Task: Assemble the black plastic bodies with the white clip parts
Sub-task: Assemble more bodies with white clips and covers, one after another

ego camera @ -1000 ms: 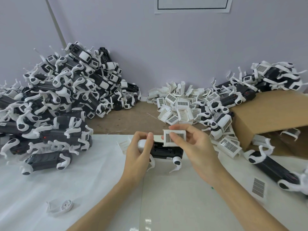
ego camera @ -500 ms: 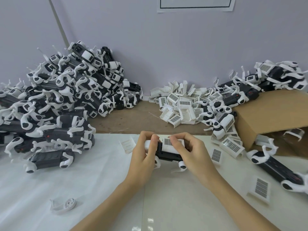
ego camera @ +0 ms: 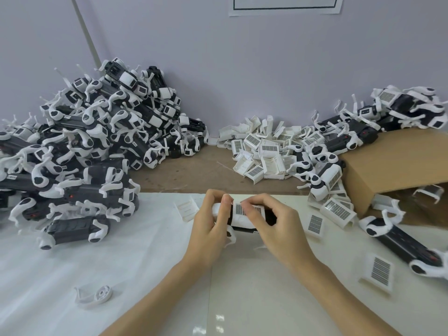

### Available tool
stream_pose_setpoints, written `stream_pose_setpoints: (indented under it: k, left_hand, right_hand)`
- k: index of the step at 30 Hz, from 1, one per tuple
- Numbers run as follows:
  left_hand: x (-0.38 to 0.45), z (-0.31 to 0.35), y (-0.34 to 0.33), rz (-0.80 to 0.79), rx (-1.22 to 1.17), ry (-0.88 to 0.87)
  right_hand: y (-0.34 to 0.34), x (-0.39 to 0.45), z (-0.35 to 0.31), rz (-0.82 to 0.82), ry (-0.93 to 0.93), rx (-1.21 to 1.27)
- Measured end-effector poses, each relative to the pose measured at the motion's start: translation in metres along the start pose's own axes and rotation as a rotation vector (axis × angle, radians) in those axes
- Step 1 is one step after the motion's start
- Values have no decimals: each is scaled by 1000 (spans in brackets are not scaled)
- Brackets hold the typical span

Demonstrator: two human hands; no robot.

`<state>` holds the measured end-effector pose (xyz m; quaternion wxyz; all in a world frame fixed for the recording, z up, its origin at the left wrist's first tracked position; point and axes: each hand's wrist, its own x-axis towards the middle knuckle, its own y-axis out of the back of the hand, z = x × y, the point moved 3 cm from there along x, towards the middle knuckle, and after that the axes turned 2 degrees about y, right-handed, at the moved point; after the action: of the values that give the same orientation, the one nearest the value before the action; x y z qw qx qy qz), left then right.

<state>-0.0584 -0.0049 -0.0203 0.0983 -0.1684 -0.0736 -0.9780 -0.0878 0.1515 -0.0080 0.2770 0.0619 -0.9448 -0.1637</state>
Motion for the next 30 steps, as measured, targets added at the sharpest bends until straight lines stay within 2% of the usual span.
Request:
stream_pose_setpoints:
  k: [3,7,9,14,18,20,22,27,30]
  left_hand:
    - [-1,2,-1,-11,13,-41]
    - [-2,2,-2,-46,86,-92]
    - [-1,2,-2,-48,96,-81]
    - [0,0,1,27,109,-74]
    - [3,-3,2,-139,-20,-11]
    - [4,-2,1,-182,-26,-21]
    - [3,-2,-2,-175,2,-61]
    - [3,-5,-1,-142,-3,-45]
    - [1,-6,-2,-192,47,-52]
  right_hand:
    - [4,2,0,-98,-20,-7]
    - [24,9,2,-408,-115,-71]
    - [36,13,4,-445,-132,-135]
    - [29,11,-4,-308,-89,-6]
    - [28,7,-6,-169,121,-274]
    - [31,-4,0,-123,123,-303]
    - [34,-14,5,-101,140,-313]
    - [29,-18,2,-91,356,-448]
    - [26,-19,4,-49,322,-398]
